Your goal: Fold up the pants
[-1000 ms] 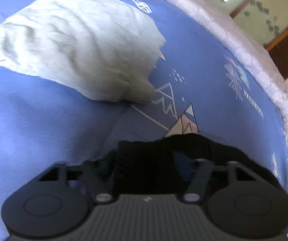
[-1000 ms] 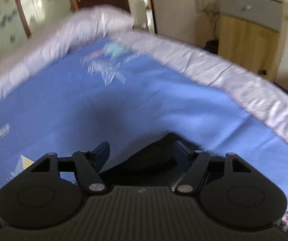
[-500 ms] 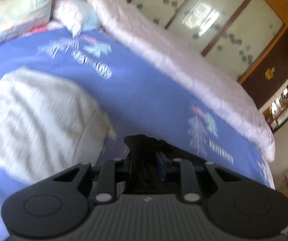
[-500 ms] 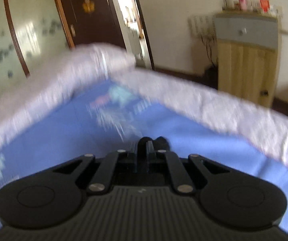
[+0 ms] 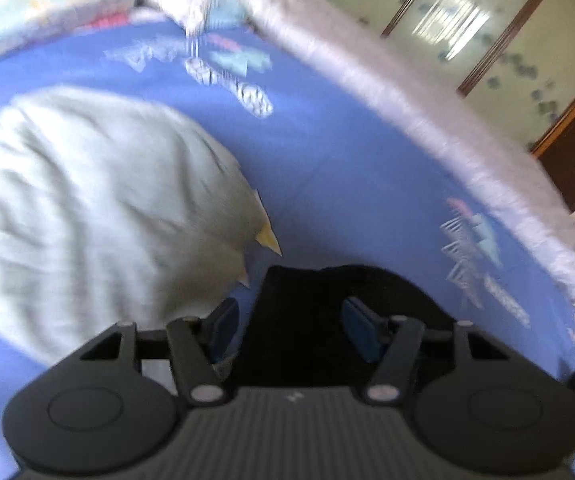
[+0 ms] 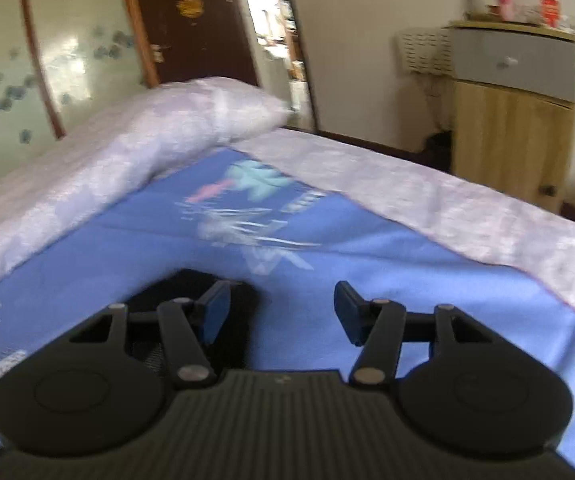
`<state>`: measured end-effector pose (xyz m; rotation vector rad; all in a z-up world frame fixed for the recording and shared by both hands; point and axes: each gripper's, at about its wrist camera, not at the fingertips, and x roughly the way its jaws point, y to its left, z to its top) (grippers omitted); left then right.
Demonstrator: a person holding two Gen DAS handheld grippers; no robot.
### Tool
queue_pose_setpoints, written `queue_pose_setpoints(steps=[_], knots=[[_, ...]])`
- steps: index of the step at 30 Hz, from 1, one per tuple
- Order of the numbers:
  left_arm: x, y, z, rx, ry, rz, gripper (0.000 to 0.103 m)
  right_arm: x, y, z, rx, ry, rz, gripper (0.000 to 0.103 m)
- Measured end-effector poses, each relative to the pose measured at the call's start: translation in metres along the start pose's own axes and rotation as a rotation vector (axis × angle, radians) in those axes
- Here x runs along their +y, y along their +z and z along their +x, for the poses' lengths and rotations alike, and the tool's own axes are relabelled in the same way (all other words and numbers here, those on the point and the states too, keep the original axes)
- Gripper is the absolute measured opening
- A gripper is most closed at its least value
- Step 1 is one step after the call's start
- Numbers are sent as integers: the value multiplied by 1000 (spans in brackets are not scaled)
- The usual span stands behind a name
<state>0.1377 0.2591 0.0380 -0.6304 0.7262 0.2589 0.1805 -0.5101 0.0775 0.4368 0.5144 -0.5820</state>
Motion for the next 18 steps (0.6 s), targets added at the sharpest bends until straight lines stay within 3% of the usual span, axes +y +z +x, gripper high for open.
queue_pose_setpoints(steps=[4, 7, 10, 14, 15, 17, 18], knots=[[9, -19, -50, -40, -19, 52, 59, -36, -2, 7, 74, 71, 187, 50], [11, -39, -68, -6, -49, 86, 59, -27, -7, 20, 101, 107, 205, 49], [2, -58, -70, 52, -87, 119, 59, -8, -13, 46, 132, 129, 220, 50], [-17, -79, -45, 137, -106, 186, 59, 13, -21, 85, 202, 167, 256, 50], [-21, -82, -36, 161, -93, 197, 59, 19, -23, 89, 197, 151, 233, 41], [-26, -87, -21, 194, -79, 209, 59, 30, -19, 88, 190, 108, 164, 7], [-29, -89, -16, 202, -66, 219, 59, 28, -16, 81, 174, 106, 181, 6]])
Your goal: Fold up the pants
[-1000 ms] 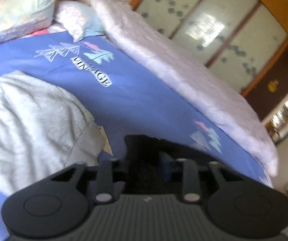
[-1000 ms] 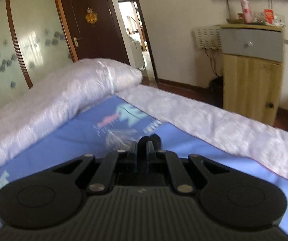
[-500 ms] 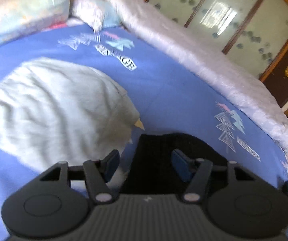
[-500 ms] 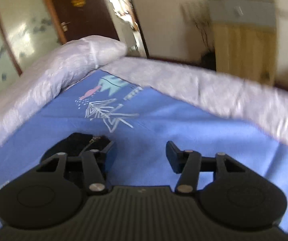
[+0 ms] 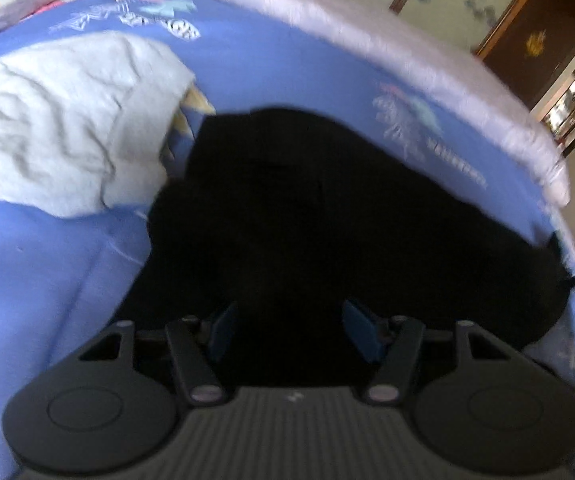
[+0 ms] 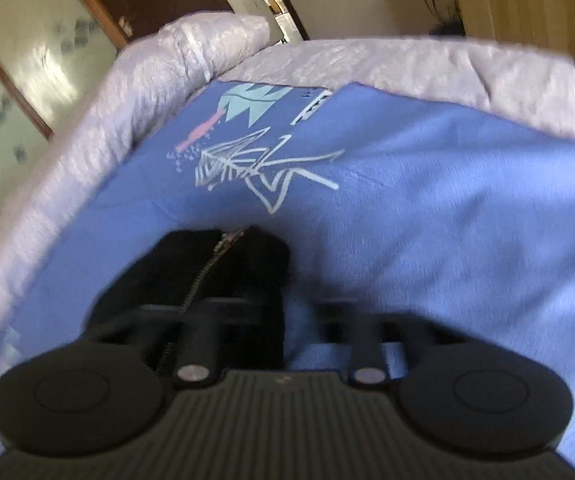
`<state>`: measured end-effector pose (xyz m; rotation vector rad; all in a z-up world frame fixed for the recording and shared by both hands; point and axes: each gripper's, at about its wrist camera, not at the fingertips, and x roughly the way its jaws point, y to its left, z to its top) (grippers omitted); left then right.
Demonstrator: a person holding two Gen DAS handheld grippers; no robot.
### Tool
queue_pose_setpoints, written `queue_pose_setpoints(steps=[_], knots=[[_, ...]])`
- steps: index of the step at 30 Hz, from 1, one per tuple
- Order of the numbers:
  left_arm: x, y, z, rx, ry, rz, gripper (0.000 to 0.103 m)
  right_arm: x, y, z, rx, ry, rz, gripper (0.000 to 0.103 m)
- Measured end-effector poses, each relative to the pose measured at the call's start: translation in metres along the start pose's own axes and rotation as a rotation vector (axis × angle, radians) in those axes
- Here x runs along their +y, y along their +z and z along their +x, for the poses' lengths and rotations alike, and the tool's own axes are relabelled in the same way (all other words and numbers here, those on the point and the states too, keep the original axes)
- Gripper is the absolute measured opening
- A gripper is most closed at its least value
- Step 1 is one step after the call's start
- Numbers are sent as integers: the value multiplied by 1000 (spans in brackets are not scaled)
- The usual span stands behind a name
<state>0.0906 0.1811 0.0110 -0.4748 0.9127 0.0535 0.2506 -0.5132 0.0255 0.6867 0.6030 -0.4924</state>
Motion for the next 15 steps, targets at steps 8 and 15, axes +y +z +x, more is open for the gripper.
queue_pose_setpoints(steps=[8, 15], knots=[[-3, -8, -4, 12, -23, 2, 59, -40, 9, -89, -184, -148, -54, 24], [6, -25, -45, 5, -80, -16, 62, -97, -29, -163, -133, -123, 85, 54]])
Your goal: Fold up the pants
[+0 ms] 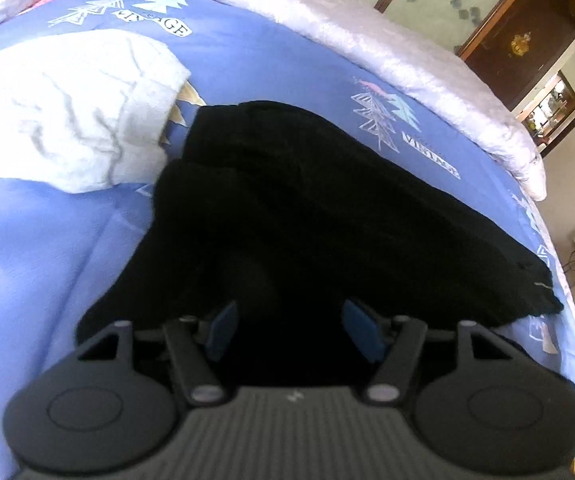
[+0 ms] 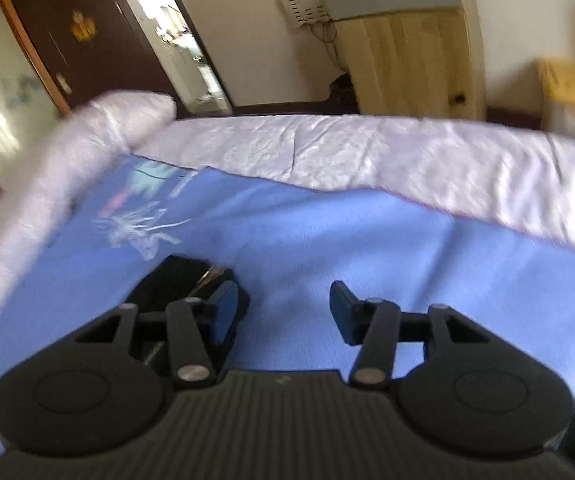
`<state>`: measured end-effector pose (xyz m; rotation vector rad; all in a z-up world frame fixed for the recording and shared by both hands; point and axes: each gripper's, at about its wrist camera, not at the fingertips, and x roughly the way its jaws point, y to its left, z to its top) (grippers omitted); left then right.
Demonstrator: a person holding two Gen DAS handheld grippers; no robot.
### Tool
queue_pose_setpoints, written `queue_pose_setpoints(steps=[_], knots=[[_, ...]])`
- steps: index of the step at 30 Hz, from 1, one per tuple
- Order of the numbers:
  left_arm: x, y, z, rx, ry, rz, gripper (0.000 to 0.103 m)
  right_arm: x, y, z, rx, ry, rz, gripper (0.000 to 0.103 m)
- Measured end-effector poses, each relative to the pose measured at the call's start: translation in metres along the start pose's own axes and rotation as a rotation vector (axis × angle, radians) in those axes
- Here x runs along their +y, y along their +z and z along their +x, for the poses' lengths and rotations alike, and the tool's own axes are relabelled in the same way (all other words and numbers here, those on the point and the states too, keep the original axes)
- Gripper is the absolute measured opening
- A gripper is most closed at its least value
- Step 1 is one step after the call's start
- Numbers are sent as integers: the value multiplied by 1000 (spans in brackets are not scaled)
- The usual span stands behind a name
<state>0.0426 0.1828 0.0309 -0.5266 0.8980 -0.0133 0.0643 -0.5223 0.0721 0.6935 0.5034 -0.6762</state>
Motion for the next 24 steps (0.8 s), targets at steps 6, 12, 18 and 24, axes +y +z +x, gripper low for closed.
queue_pose_setpoints(steps=[6, 12, 18, 24], knots=[[21, -21, -36, -14, 2, -51, 63, -21, -65, -101, 26, 157, -171, 54], [54, -45, -63, -31, -8, -154, 71, -13, -147, -168, 87, 269, -441, 55], [82, -65, -69, 0, -31, -251, 72, 14, -201, -199, 164, 472, -596, 55], [90, -62, -52, 15, -92, -316, 88, 40, -237, -199, 231, 544, -726, 55]])
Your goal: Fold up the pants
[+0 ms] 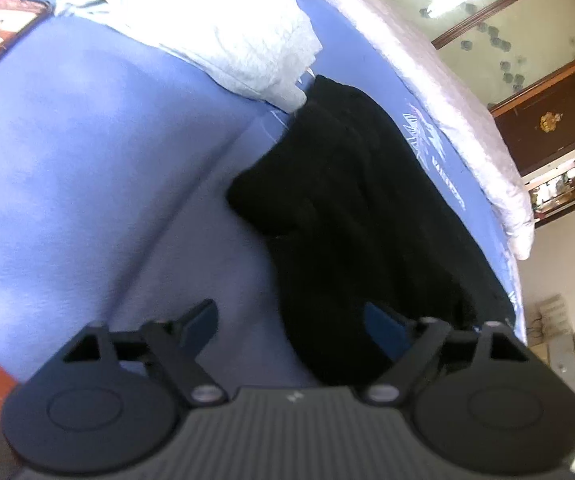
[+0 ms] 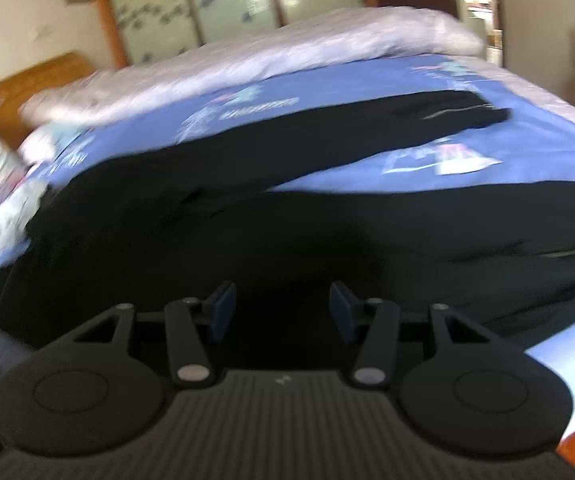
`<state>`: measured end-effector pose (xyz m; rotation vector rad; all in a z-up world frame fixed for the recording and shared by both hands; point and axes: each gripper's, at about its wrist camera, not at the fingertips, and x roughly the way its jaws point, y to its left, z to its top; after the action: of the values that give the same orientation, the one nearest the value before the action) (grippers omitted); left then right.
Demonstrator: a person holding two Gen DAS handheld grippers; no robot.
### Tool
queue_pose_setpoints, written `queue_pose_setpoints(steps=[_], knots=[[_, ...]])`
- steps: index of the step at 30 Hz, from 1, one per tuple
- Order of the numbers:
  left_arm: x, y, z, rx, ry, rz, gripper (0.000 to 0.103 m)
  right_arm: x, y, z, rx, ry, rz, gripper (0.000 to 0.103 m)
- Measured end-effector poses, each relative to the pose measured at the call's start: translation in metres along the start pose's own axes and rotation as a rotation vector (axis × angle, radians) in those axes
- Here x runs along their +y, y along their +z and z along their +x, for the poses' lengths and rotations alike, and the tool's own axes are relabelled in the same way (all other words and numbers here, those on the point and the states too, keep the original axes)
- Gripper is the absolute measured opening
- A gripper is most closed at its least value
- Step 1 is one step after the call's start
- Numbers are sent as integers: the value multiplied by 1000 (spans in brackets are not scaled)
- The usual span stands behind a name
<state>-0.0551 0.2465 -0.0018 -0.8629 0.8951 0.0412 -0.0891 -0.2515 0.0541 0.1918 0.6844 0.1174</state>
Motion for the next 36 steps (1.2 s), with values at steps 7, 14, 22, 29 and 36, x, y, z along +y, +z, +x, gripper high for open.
queue_pose_setpoints(steps=[7, 14, 22, 29, 36], knots=[[-17, 5, 33, 22, 44, 16, 8, 4, 7, 3, -11, -8, -12, 54], [0, -19, -29, -55, 34, 12, 10, -72, 10, -12, -82, -95, 309, 55], [8, -17, -7, -53, 56, -72, 58, -105, -8, 22, -50, -71, 504, 55], [-15, -27, 9, -105, 102, 104, 70, -95, -16, 18, -87, -55, 477, 59], [-46, -52, 18, -149, 244, 350, 73, -102, -23, 11, -101, -36, 491, 61]])
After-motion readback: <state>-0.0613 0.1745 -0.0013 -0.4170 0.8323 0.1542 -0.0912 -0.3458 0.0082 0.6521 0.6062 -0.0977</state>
